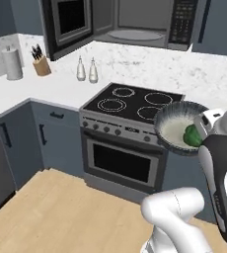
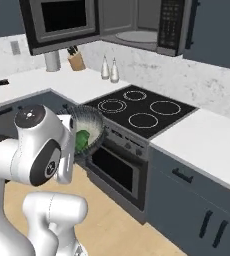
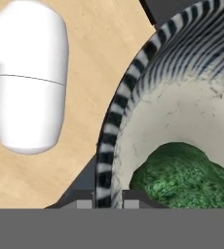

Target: Pick the broccoli from the sink and place it in the bowl. Then pick the bowl and place it in the microwave. Then close the microwave door and press the start button.

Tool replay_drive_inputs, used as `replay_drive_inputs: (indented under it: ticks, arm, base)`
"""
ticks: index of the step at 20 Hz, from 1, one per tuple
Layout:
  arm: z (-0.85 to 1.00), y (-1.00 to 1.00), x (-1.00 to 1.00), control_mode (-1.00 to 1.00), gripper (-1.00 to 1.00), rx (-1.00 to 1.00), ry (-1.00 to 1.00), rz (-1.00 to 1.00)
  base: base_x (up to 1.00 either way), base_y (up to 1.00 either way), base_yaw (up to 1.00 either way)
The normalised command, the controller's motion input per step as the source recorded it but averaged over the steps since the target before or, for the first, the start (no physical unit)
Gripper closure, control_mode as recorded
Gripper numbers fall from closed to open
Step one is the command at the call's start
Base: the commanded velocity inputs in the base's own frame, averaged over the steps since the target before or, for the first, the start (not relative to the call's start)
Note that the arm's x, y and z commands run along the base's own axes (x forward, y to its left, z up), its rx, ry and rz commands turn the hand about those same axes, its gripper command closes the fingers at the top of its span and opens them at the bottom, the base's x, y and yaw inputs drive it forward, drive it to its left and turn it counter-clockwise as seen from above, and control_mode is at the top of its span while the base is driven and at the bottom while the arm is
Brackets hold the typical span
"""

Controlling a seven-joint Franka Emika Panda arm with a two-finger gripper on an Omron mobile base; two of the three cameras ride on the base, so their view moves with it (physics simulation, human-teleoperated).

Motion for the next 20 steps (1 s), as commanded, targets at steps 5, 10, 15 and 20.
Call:
replay_drive_inputs:
  ticks: [5,10,15,20]
  arm:
    - [0.0,0.0,0.0,1.0,1.0,0.0,0.0,0.0]
    - [0.0,0.0,0.0,1.0,1.0,0.0,0.0,0.0]
    - [0.0,0.0,0.0,1.0,1.0,0.0,0.0,0.0]
    - [0.0,0.0,0.0,1.0,1.0,0.0,0.0,0.0]
  base:
    - [0.98,0.11,0.23]
    - [0.96,0.51,0.05]
    - [0.64,-0.08,0.0]
    - [0.53,-0.16,-0.01]
